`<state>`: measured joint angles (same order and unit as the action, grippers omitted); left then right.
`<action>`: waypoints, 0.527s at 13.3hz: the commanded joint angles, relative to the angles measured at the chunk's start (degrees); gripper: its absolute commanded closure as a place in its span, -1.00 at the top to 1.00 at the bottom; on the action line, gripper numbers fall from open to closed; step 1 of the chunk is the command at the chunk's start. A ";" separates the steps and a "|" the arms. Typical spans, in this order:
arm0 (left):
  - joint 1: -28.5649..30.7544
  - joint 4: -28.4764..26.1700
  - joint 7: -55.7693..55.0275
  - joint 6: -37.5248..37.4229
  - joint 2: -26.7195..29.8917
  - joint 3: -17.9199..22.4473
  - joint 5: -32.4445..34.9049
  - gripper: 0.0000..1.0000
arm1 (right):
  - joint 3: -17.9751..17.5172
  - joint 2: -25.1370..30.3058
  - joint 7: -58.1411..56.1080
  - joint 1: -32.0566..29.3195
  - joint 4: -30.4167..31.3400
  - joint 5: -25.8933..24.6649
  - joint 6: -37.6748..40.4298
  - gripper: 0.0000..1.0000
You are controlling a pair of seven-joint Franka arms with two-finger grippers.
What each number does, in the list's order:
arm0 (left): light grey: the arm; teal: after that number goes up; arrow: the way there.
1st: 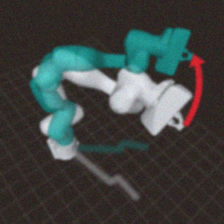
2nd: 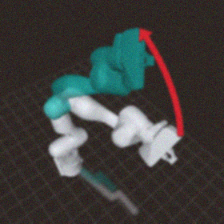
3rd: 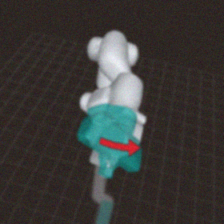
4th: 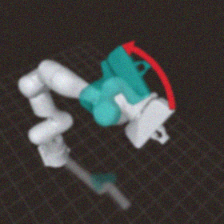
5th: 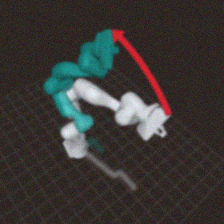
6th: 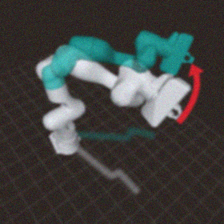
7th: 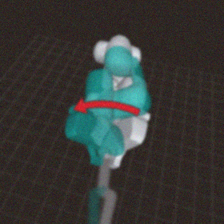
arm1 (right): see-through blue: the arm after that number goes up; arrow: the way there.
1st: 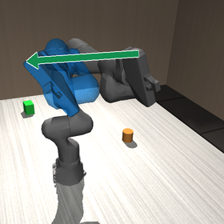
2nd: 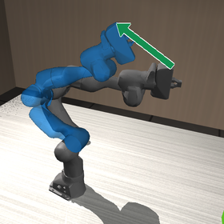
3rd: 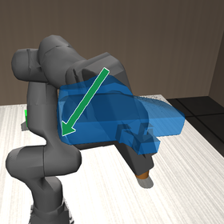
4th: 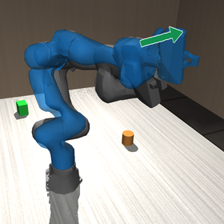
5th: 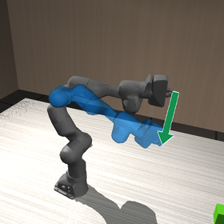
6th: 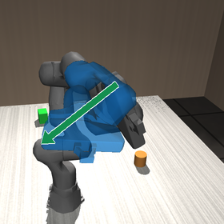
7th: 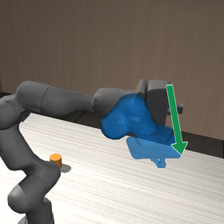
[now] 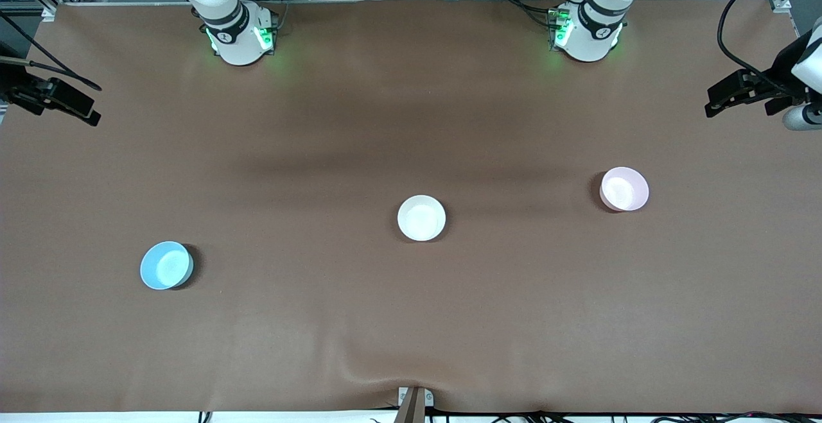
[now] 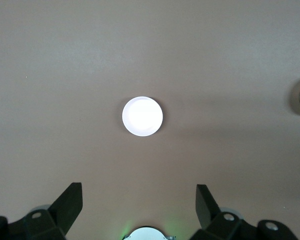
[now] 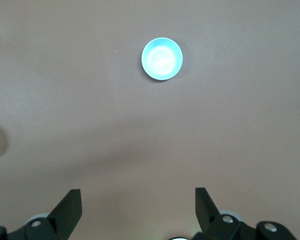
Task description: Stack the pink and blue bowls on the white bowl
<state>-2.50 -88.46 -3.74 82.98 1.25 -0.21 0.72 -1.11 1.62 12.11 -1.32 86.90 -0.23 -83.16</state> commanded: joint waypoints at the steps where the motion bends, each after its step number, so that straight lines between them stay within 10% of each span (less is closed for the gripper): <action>1: 0.74 0.84 1.46 -1.15 -2.39 -0.15 -0.46 1.00 | 0.14 -0.30 0.90 0.27 -0.95 0.31 0.80 1.00; 7: 0.48 -6.96 2.60 6.56 -5.65 -0.23 2.08 1.00 | 0.14 -0.30 0.90 0.35 -0.95 0.31 0.80 1.00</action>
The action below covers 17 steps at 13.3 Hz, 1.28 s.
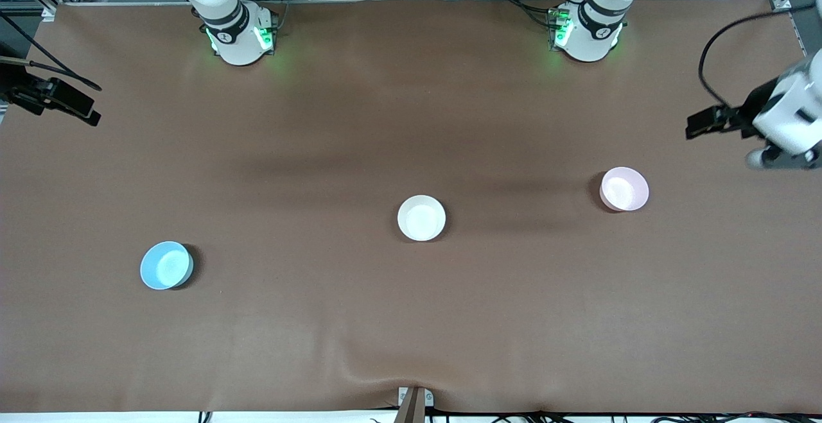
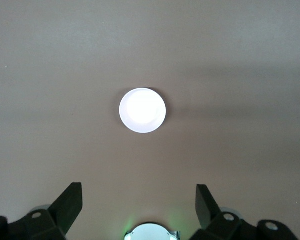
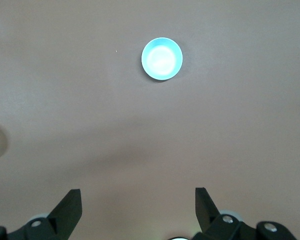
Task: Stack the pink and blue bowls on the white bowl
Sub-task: 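Move the left gripper down over the pink bowl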
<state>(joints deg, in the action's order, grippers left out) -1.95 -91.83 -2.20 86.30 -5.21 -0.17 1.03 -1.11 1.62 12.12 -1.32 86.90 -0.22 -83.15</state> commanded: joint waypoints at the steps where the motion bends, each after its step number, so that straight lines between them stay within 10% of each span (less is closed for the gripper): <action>1: -0.16 -5.80 1.41 5.61 0.82 -0.36 2.91 1.00 | 0.15 -0.30 0.89 0.27 -0.95 0.31 0.80 1.00; 11: 5.47 -39.98 9.68 47.60 2.40 -0.36 3.10 1.00 | 0.23 -0.21 0.97 0.00 -1.03 0.31 0.80 1.00; 17: 7.47 -44.32 10.81 59.58 -1.81 -0.36 3.19 1.00 | 0.23 -0.21 0.97 -0.09 -1.03 0.31 0.80 1.00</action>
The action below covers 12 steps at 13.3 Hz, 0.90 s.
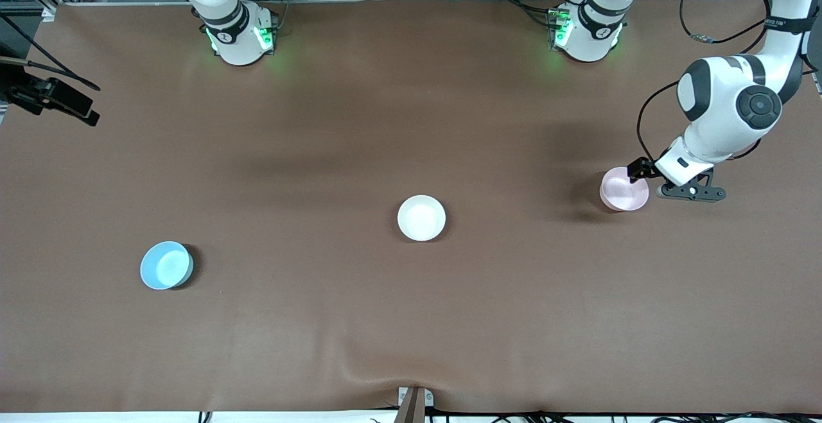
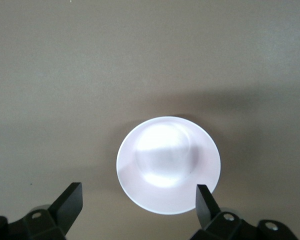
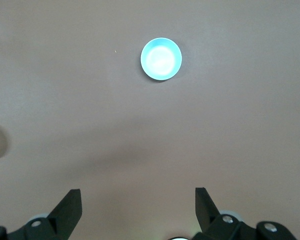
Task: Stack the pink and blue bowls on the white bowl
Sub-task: 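Move the left gripper down over the pink bowl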
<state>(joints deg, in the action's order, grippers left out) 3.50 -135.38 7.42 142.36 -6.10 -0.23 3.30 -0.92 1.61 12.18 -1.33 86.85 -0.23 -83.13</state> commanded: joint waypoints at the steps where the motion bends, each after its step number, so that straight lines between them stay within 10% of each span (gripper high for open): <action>1: 2.47 -0.76 2.24 4.67 -1.97 -0.30 0.92 0.88 | 0.04 -0.29 0.91 -0.08 -0.98 0.31 0.77 1.00; 12: 4.24 -0.67 4.54 10.22 -9.19 -0.47 0.83 -0.04 | -0.14 -0.21 0.65 0.10 -1.59 1.98 0.77 1.00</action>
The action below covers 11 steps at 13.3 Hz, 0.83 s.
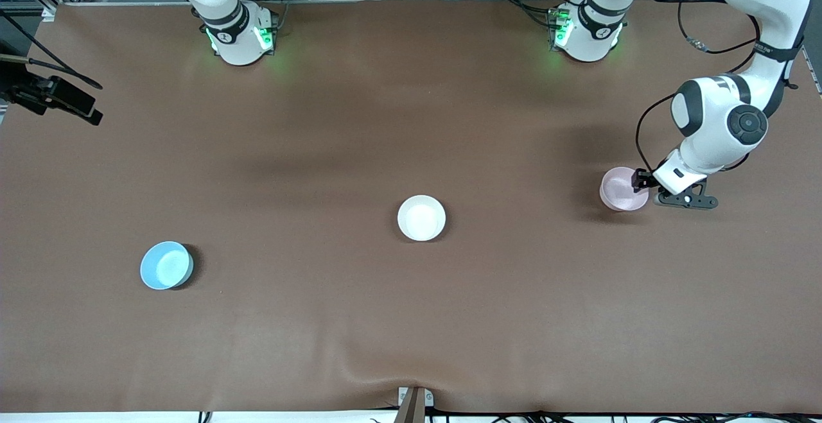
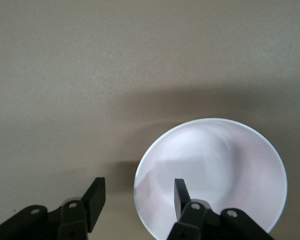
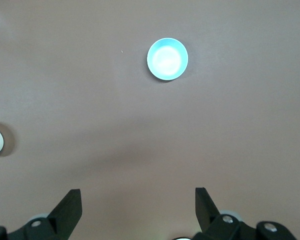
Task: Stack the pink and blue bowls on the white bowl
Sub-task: 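Grasp the pink bowl rim and carry it over the white bowl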
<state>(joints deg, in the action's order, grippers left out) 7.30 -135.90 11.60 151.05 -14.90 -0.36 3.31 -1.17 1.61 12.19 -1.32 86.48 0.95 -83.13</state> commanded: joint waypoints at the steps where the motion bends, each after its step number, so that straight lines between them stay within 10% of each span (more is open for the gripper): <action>1: 0.52 -0.24 0.44 1.44 -0.31 -0.34 0.82 -0.25 | 0.11 -0.21 0.64 0.09 -1.22 0.81 0.77 1.00; 5: 0.61 -0.15 0.62 1.44 -0.40 -0.43 0.47 -1.00 | 0.29 -0.21 0.55 -0.09 -1.22 0.72 0.77 1.00; 11: 0.52 3.34 0.53 -5.12 0.66 -3.58 -6.18 -1.00 | 0.29 -0.21 0.64 -0.18 -1.22 0.72 0.77 1.00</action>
<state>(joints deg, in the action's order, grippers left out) 7.42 -134.94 11.61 150.07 -14.92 -1.30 1.04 -1.08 1.61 12.19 -1.32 86.42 0.98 -83.13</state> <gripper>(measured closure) 0.974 0.000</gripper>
